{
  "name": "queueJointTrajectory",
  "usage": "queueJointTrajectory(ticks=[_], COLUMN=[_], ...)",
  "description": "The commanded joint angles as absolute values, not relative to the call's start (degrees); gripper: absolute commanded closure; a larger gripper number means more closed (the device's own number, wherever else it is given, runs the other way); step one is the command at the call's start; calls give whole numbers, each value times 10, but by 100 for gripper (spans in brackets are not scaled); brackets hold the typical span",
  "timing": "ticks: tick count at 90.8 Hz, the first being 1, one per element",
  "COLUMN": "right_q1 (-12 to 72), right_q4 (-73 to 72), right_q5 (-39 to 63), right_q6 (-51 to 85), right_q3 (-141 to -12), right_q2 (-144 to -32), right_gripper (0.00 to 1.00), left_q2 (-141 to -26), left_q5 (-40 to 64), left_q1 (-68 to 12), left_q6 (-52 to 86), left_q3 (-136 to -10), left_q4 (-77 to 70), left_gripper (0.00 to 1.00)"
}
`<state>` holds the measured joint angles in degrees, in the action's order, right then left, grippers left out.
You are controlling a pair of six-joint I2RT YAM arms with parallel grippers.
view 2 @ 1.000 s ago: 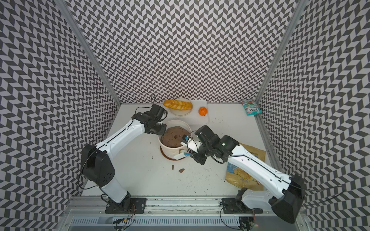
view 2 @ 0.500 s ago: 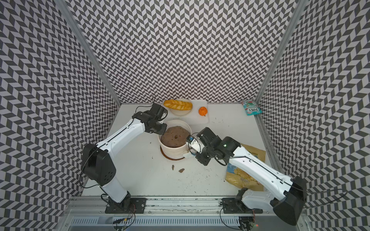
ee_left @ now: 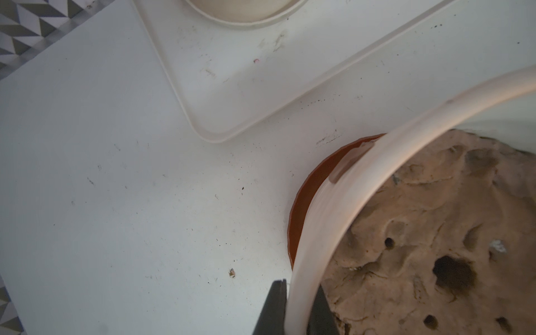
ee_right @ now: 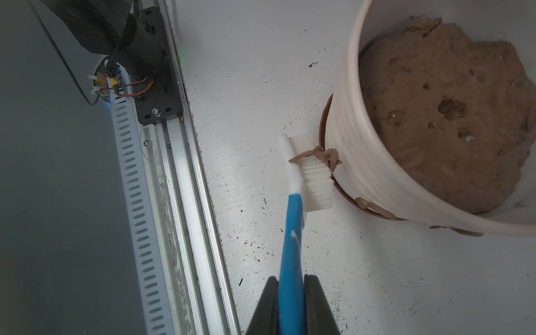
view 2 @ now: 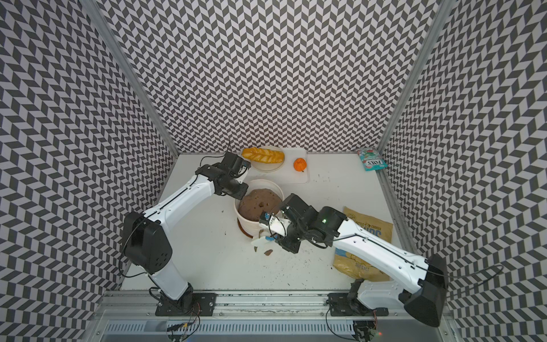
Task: Scrub the dried mud off the ceramic pot
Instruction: Brush off the soil from the pot.
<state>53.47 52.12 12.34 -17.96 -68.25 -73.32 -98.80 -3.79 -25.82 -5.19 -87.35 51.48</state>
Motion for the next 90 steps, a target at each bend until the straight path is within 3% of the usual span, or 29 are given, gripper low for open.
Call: queueJointTrajectory(ticks=[1, 90], right_q1=[537, 476], right_q4=[492, 532], right_q5=[109, -40], right_q6=[-203, -195], right_q3=[-711, -694], right_q2=[-757, -800], right_gripper=[100, 100], left_q2=[-985, -1010], left_q5=[3, 81], left_q1=[-251, -237], left_q6=[-145, -234], left_q3=[-907, -942], left_q4=[487, 480], left_gripper=[100, 100])
